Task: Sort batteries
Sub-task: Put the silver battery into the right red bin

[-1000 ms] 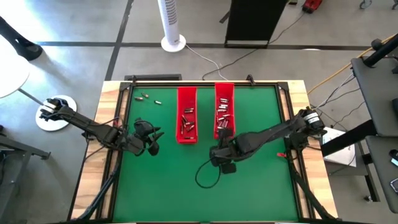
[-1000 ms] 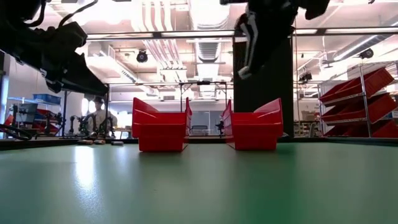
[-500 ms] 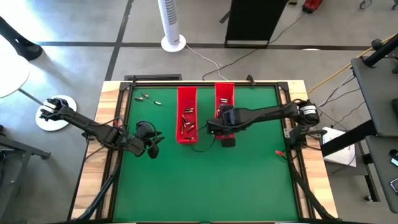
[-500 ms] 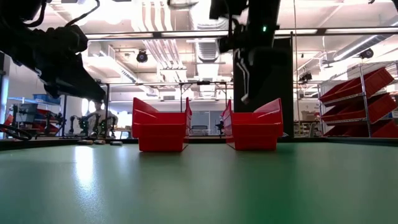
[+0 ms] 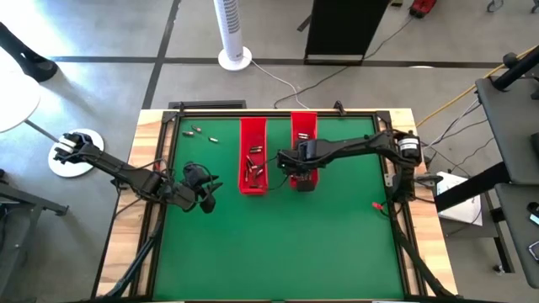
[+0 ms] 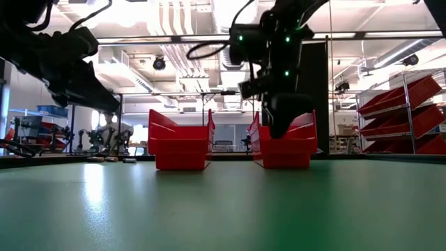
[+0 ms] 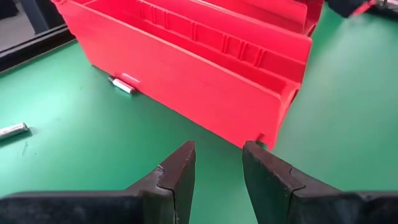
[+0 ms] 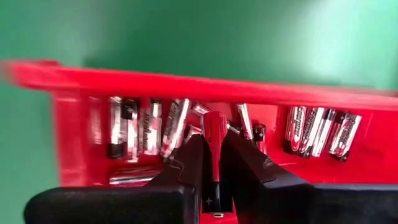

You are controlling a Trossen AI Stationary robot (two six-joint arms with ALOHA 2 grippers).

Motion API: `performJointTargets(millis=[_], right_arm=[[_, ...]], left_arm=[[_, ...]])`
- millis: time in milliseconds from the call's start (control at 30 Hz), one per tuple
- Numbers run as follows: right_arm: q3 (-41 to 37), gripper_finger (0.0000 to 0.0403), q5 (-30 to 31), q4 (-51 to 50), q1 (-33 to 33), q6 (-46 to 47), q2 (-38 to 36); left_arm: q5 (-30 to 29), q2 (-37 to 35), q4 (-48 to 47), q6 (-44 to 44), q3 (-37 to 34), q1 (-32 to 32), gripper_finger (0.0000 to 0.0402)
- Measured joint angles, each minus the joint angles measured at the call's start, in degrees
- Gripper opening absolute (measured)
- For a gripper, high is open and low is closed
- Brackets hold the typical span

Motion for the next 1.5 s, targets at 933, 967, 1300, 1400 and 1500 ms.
performJointTargets(millis=[933, 967, 1300, 1400, 1500], right_arm=[[-4.37, 0.0047, -4.95, 9.26, -3.71, -2.5, 1.37], [-4.37, 0.0046, -5.03, 9.22, -3.95, -2.4, 1.53], [-4.21, 0.0065, -5.82, 9.41, -5.23, -2.31, 3.31], [-4.24, 0.0079, -5.57, 11.3, -5.23, -2.18, 3.24], [-4.1, 0.0095, -5.93, 11.22, -5.32, -1.58, 3.3]], left_arm=[[3.7, 0.42, -0.12, 0.66, 0.0, 0.0, 0.0114], [3.72, 0.42, -0.12, 0.66, 0.0, 0.0, 0.0114], [5.32, 1.23, 0.31, -2.77, 0.0, 0.0, 0.0114], [6.29, 1.96, 0.36, -2.55, 0.0, -0.02, 0.0114], [5.01, 2.77, 1.11, -2.6, 0.0, 0.0, 0.0114]])
